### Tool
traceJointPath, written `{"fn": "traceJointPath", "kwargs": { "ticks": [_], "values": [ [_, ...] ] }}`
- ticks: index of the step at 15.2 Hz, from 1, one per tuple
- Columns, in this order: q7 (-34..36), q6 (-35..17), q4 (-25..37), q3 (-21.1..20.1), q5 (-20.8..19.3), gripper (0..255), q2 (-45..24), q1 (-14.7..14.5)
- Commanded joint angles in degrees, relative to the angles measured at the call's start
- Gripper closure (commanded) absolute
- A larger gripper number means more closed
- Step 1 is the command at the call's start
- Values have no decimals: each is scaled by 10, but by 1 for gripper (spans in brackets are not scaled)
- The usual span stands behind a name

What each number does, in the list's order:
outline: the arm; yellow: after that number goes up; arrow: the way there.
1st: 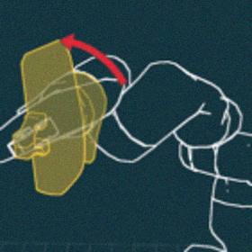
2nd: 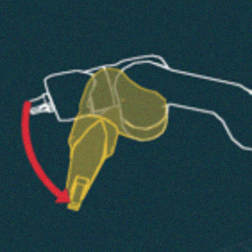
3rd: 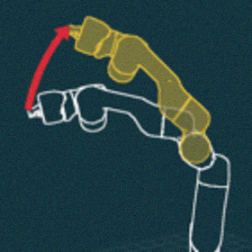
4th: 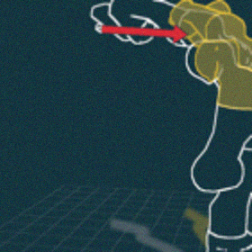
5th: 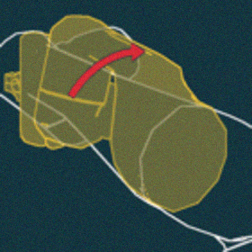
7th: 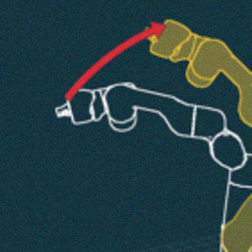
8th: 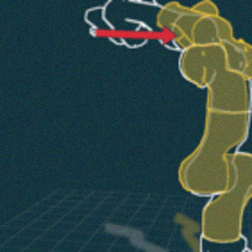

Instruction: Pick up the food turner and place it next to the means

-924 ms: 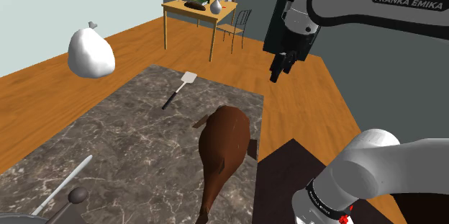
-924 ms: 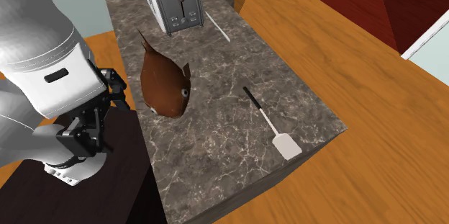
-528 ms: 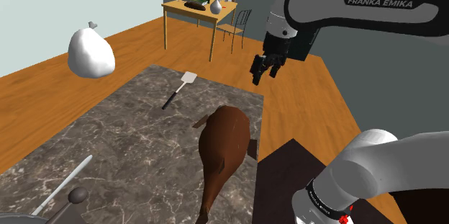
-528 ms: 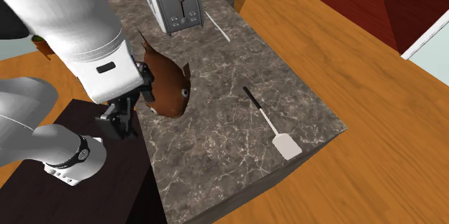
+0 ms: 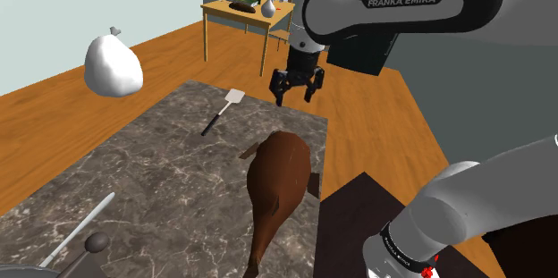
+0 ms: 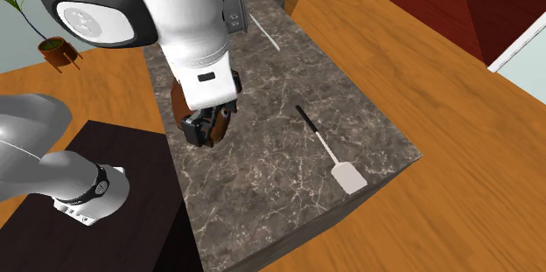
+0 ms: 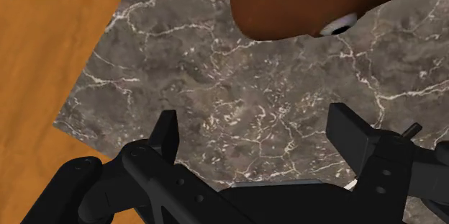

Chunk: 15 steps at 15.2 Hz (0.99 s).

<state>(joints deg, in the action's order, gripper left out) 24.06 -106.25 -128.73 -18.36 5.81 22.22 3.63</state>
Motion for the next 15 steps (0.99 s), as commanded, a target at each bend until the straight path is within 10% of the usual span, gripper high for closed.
{"fn": "traceJointPath", "kwargs": {
  "ticks": [1, 15],
  "values": [
    [60, -22, 27, -22, -2, 0, -51, 7],
    [417, -53, 316, -57, -105, 0, -396, -12]
  ]
}}
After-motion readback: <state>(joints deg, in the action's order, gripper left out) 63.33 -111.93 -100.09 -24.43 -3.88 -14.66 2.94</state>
